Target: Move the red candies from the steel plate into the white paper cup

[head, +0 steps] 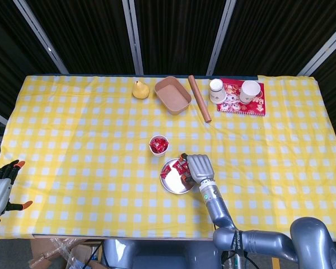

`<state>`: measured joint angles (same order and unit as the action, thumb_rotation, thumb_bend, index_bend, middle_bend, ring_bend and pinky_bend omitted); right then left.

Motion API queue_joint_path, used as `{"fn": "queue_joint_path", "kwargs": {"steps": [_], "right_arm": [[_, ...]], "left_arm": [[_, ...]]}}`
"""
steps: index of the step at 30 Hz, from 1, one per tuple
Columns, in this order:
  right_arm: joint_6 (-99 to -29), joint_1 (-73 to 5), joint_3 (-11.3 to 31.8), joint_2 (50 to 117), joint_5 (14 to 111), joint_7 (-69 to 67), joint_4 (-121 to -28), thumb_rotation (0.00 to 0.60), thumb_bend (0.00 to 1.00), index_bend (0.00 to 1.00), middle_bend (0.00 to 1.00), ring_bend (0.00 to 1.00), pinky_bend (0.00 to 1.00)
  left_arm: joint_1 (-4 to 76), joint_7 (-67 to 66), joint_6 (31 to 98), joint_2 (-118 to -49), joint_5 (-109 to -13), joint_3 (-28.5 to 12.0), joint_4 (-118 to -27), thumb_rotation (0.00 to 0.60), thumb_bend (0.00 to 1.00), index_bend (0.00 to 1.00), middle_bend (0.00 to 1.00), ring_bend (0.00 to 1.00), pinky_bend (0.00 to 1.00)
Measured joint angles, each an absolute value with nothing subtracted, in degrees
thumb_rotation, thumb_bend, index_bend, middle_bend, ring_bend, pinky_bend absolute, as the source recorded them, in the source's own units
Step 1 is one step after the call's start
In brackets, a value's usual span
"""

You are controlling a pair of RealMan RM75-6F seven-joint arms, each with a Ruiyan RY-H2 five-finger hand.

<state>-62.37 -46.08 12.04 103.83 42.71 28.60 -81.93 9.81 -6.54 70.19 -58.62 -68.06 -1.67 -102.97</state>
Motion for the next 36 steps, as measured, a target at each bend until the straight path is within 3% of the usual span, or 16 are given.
{"fn": "queue_joint_path", "kwargs": {"steps": [8,21,36], "right_arm": [[-61.9,-45.4,12.3,103.8,42.6,28.9,-81.6,0.600,0.32,0.40,0.87,0.91,0.83],[-60.9,-44.0,12.1,103.6,42.8,28.6,-81.7,0.600,0.32,0.50,0.87,0.91,0.83],[-60.0,-42.6,12.0,103.8,43.8,27.3,-81.2,0.600,0.51,0.55,0.87,0.91,0.83]], "left_arm": [[9.8,-6.4,70.2,-58.6,-68.1,-1.7,-103.0,0.600,0.05,0.00,0.00,0.00,0.00],[9.7,-6.3,70.3,-58.6,-68.4,-1.6,-102.9,0.600,0.05,0.00,0.00,0.00,0.00],[9.7,-6.2,70.2,-58.5,-68.5,-1.6,-102.9,0.600,0.05,0.00,0.00,0.00,0.00]]}}
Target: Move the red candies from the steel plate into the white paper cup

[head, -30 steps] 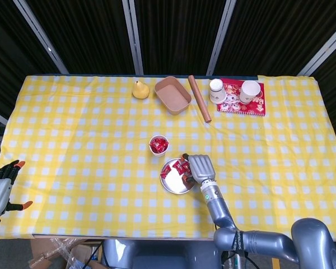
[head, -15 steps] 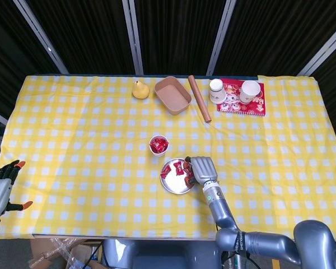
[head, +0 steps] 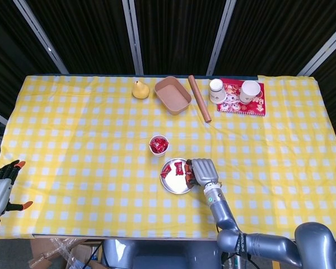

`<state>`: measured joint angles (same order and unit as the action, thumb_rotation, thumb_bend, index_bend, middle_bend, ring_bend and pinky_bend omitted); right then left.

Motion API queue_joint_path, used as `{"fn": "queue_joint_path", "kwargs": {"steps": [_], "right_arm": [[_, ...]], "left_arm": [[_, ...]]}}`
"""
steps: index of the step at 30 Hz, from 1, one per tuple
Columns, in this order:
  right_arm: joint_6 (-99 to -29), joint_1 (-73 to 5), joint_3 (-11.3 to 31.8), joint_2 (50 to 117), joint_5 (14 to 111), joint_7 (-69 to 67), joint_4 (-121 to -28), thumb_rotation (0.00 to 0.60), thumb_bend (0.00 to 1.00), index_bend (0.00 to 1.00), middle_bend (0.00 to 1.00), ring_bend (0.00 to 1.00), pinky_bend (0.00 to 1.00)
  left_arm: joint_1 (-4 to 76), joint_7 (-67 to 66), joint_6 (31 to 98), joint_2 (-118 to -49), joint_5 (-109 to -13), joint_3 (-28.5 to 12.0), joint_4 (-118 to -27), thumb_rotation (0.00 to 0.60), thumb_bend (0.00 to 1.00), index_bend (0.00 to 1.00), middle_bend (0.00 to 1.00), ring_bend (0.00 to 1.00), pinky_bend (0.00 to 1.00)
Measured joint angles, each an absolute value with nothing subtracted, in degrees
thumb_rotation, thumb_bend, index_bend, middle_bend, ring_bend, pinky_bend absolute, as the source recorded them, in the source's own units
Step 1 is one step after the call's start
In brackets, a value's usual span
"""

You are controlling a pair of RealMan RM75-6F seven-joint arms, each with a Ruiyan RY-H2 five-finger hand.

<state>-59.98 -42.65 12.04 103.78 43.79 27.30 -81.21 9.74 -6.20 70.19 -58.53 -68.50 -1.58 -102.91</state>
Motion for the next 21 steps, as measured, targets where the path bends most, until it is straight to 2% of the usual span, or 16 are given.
{"fn": "queue_joint_path", "kwargs": {"steps": [14,21], "right_arm": [[-60.5,-42.1,12.6,102.1,45.9,26.8,-85.7,0.600,0.52,0.55,0.87,0.91,0.83],[-62.1,-42.5,14.9,99.5,47.7,27.2,-90.7,0.600,0.52,0.55,0.87,0.91,0.83]], "left_arm": [[9.7,-6.2,70.2,-58.6,-68.5,-1.6,-102.9,0.600,0.05,0.00,0.00,0.00,0.00],[9.7,-6.3,70.3,-58.6,-68.6,-1.6,-102.8,0.600,0.05,0.00,0.00,0.00,0.00]]}}
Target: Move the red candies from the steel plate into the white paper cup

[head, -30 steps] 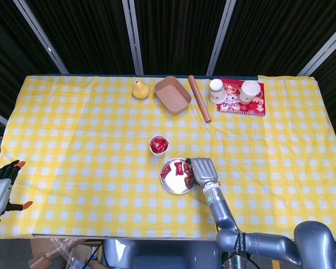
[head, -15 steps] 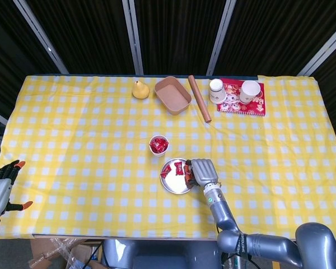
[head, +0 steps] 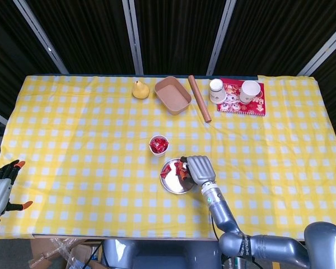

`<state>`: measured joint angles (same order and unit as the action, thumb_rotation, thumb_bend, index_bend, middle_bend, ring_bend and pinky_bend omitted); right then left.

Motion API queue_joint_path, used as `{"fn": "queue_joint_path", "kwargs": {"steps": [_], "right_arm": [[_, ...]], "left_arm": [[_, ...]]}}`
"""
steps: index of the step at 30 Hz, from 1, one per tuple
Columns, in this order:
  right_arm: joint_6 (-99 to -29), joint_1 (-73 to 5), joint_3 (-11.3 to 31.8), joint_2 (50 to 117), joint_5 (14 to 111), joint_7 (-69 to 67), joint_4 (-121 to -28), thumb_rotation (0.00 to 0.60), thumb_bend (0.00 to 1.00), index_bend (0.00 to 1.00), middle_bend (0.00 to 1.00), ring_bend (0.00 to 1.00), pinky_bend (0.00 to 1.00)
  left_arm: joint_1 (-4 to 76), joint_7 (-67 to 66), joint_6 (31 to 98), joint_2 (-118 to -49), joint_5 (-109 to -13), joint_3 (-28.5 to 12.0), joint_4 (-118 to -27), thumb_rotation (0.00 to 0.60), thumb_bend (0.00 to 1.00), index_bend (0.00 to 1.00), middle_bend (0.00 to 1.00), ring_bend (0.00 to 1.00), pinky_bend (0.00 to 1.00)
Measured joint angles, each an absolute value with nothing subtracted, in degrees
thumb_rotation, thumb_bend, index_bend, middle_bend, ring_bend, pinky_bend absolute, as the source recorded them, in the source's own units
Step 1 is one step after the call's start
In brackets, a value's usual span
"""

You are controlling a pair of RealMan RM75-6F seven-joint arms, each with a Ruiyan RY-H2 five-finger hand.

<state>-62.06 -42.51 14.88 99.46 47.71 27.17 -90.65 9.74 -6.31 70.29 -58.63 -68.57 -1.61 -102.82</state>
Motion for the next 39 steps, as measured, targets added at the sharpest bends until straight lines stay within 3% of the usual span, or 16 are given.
{"fn": "queue_joint_path", "kwargs": {"steps": [10,18,39], "right_arm": [[-62.2,-46.4,20.3,97.5,45.9,29.7,-93.6,0.600,0.52,0.55,0.87,0.91,0.83],[-59.8,-51.5,23.6,99.2,41.6,31.3,-89.5,0.600,0.52,0.55,0.87,0.91,0.83],[-55.0,-57.5,24.1,105.2,38.1,28.5,-76.8,0.600,0.52,0.55,0.87,0.91,0.83]], "left_arm": [[9.8,-6.4,70.2,-58.7,-68.2,-1.7,-102.8,0.600,0.05,0.00,0.00,0.00,0.00],[10.0,-6.4,69.7,-58.6,-67.6,-1.9,-102.9,0.600,0.05,0.00,0.00,0.00,0.00],[10.3,-5.8,68.6,-58.1,-66.9,-1.8,-103.2,0.600,0.05,0.00,0.00,0.00,0.00]]}}
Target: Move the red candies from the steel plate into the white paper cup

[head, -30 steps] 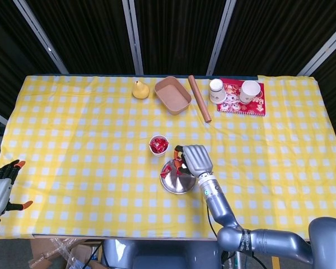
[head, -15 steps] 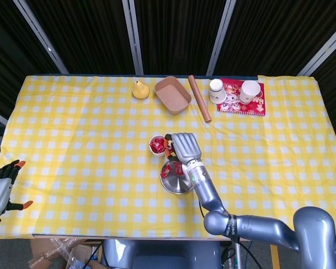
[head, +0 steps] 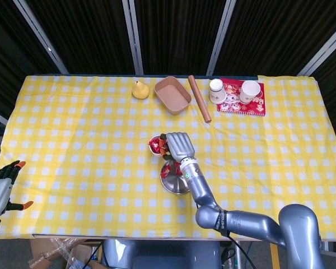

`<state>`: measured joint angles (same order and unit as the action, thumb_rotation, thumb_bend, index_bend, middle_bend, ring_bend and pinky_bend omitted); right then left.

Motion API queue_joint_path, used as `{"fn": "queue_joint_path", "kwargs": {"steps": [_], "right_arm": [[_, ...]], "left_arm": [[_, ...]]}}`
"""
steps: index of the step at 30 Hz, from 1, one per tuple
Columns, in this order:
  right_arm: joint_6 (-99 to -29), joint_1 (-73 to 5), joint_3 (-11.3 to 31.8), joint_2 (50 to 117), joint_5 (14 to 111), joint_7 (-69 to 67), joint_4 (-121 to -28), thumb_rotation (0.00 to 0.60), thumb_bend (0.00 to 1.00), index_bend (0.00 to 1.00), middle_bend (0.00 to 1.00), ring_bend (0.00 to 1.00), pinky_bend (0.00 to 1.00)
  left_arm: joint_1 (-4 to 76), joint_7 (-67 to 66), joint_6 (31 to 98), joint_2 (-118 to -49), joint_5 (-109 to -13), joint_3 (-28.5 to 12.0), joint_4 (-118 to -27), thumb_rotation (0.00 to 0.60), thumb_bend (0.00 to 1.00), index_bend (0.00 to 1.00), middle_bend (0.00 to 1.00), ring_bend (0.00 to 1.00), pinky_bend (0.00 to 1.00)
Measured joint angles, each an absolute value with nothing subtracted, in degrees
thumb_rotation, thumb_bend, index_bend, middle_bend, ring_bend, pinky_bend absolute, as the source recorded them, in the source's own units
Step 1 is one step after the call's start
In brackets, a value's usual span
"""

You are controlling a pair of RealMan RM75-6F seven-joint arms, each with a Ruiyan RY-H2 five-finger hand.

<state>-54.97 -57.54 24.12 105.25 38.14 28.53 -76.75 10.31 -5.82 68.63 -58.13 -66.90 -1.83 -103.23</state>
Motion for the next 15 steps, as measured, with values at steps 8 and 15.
{"fn": "queue_joint_path", "kwargs": {"steps": [8,15], "right_arm": [[-55.1,-58.0,23.9,105.8,38.3,27.5,-76.1,0.600,0.53,0.43,0.87,0.91,0.83],[-56.2,-58.2,24.4,105.6,39.7,26.4,-77.2,0.600,0.48,0.34,0.87,0.91,0.83]], "left_arm": [[10.3,-5.7,68.6,-58.1,-66.9,-1.8,-103.3,0.600,0.05,0.00,0.00,0.00,0.00],[10.3,-5.6,68.6,-58.1,-67.0,-1.8,-103.3,0.600,0.05,0.00,0.00,0.00,0.00]]}}
